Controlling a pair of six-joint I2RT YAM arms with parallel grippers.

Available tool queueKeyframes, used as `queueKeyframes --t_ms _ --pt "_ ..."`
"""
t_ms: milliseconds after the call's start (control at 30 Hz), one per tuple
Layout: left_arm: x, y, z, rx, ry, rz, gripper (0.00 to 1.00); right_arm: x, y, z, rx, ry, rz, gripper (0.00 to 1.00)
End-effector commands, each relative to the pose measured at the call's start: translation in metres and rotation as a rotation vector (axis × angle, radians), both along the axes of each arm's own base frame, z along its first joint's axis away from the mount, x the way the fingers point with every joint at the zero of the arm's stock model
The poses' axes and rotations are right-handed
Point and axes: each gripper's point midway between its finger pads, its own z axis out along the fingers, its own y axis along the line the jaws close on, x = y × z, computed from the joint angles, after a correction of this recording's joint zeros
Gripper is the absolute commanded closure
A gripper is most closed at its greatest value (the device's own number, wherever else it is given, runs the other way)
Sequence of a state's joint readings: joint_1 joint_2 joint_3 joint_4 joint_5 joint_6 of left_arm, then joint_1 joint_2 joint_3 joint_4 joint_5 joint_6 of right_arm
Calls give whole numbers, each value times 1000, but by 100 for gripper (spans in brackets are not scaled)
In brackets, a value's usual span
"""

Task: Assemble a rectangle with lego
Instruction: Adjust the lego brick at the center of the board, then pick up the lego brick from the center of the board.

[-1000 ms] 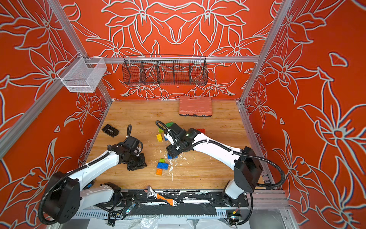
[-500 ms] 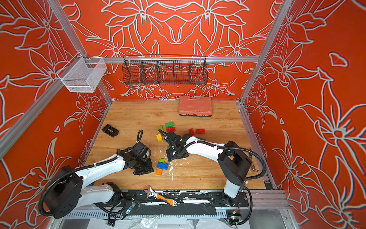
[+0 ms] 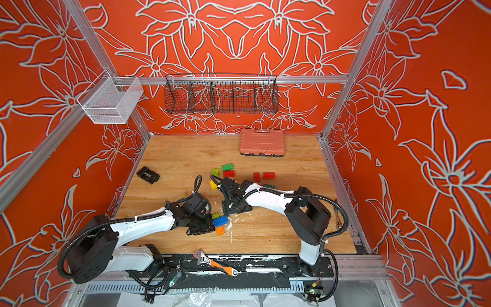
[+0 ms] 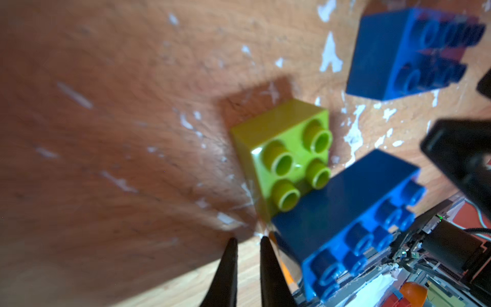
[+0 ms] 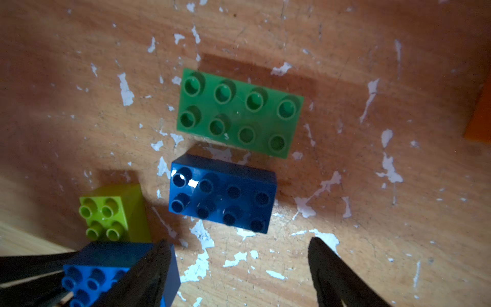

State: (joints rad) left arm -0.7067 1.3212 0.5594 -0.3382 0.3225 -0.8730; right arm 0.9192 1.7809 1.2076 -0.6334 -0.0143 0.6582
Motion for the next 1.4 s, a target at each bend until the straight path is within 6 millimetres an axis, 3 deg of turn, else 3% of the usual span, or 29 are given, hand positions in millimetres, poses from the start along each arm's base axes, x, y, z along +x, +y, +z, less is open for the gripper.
queueKeyframes --t_ms 0,400,767,1000,1367 --pt "-9 7 -12 69 40 14 84 7 7 3 0 -25 -11 16" --pt "-18 42 -5 174 -11 59 81 11 14 -4 -14 -25 -34 16" --pt "-16 40 -4 165 -30 45 79 14 17 -11 -27 -38 -68 18" --pt "-16 40 -4 164 -37 41 79 17 25 -18 -33 -26 -56 24" --pt "-16 44 -2 177 -49 36 77 16 18 -25 -102 -36 -24 43"
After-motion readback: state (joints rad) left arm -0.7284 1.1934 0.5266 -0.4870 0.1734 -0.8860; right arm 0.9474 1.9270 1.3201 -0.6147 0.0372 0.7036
